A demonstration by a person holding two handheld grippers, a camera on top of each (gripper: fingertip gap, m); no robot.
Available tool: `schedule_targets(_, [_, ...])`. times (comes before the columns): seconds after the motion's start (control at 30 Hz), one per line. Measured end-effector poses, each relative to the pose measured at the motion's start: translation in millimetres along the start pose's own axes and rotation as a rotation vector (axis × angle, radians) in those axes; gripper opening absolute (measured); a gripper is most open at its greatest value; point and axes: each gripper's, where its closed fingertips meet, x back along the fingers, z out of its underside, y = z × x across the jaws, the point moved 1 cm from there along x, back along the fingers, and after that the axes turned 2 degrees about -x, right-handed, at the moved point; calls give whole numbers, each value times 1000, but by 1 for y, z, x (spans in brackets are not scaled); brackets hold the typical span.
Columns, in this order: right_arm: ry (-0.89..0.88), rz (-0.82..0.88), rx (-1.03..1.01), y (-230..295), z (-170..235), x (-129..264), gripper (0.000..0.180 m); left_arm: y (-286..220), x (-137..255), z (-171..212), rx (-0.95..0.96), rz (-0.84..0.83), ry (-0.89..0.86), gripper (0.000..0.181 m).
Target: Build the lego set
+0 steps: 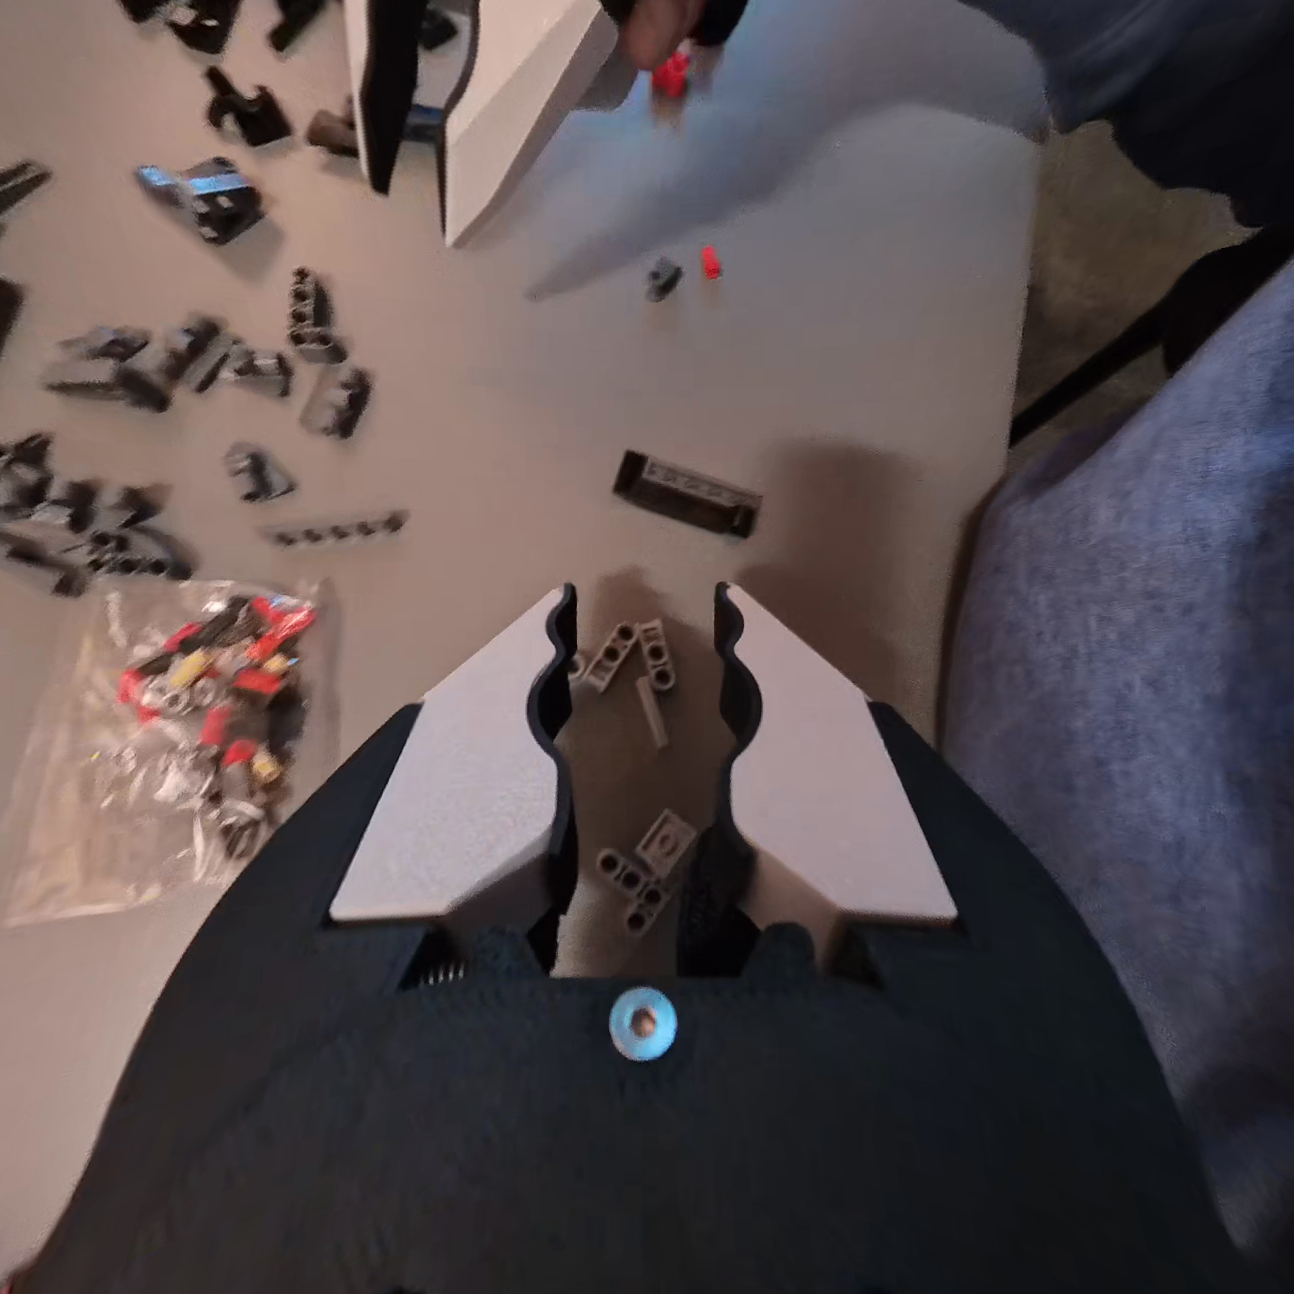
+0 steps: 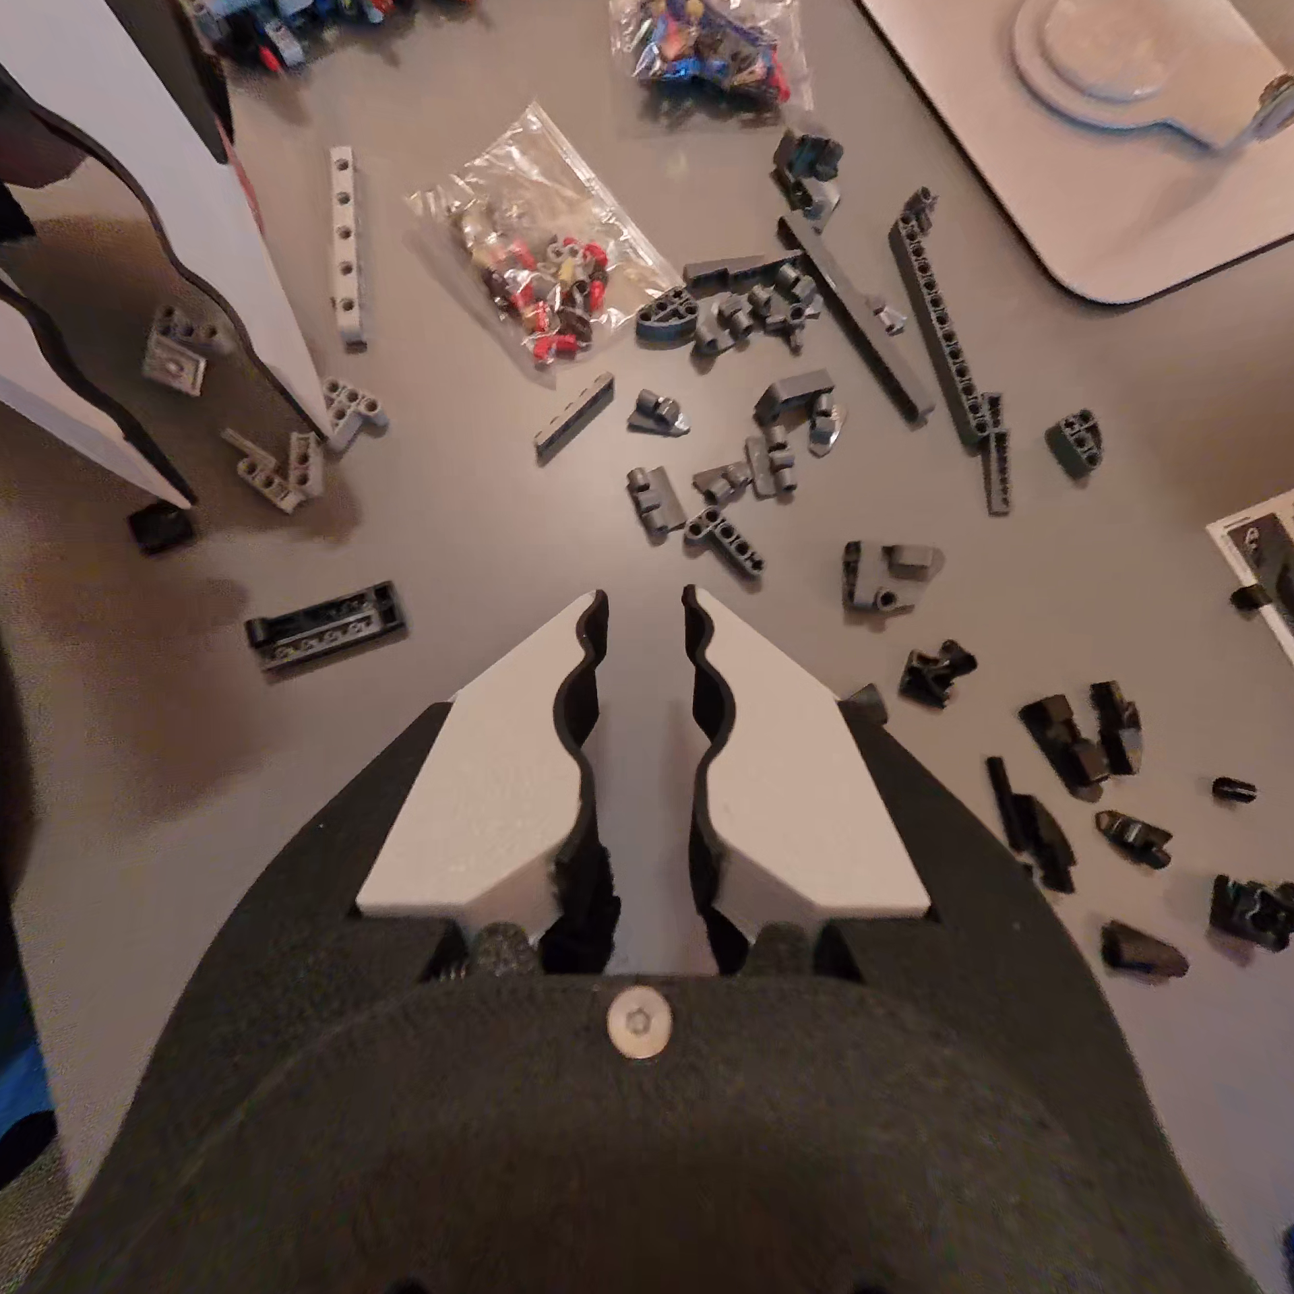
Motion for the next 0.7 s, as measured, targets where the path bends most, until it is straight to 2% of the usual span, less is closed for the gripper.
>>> schedule_targets(0.03, [-2, -3, -3, -4, -3, -2, 19, 5, 4, 2, 10, -13, -5, 37])
schedule_targets(0.33, [71, -33, 14, -28, -14, -30, 24, 34, 22, 25, 48, -116, -20, 34])
schedule_targets(0.6, [170, -141, 63, -27, 7, -47, 27, 59, 39, 26, 54, -177, -52, 34])
schedule_targets(0.7, [156, -155, 53, -28, 6, -48, 22, 71, 46, 21, 43, -194, -55, 34])
